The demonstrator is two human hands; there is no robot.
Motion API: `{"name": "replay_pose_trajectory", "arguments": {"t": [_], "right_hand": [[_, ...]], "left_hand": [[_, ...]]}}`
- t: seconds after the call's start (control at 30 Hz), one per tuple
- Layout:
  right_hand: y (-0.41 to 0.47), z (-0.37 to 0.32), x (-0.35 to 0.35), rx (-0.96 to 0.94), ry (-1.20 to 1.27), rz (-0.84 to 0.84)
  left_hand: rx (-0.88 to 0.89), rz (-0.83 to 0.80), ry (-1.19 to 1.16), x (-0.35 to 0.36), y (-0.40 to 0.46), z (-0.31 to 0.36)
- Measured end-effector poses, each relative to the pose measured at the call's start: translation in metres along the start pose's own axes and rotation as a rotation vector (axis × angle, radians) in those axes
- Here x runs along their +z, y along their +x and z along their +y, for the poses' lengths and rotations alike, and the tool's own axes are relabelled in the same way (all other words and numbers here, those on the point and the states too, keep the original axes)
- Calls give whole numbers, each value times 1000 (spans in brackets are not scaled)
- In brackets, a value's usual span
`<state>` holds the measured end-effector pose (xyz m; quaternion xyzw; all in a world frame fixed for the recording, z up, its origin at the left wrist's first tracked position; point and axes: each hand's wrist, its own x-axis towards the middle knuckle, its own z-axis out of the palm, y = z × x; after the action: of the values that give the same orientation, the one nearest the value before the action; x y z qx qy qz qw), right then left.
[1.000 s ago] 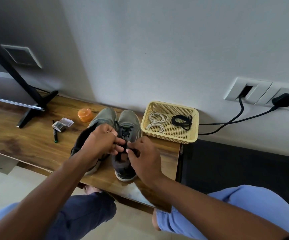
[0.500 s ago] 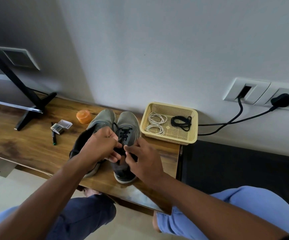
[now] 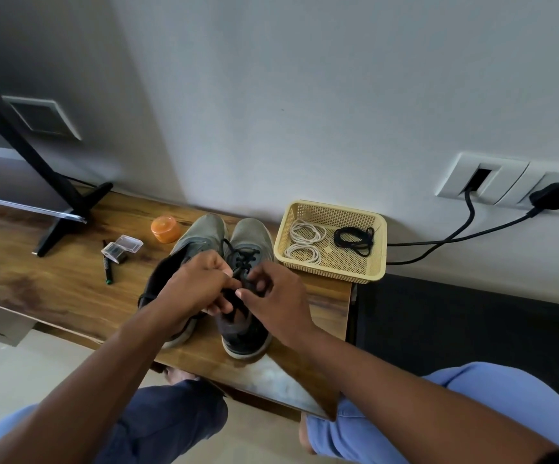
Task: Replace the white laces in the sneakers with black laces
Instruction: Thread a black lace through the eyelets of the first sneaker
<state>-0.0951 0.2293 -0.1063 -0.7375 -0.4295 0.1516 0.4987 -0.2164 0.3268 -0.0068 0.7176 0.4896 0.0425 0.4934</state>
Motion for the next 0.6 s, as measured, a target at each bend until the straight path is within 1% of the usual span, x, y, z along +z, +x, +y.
{"name": "replay_pose_trajectory", "arguments": {"t": [0.27,0.4,0.5,0.6], "right_hand": [[7,0,4,10,-24,3],[10,-2,2,11,-9,57],[14,-1,1,56,31,90],[12,1,0,89,94,11]], "left_hand": [[31,31,69,1,3,-3],[85,109,177,4,-4,0],[133,161,219,6,-7,0],[167,190,236,6,-5,-1]]}}
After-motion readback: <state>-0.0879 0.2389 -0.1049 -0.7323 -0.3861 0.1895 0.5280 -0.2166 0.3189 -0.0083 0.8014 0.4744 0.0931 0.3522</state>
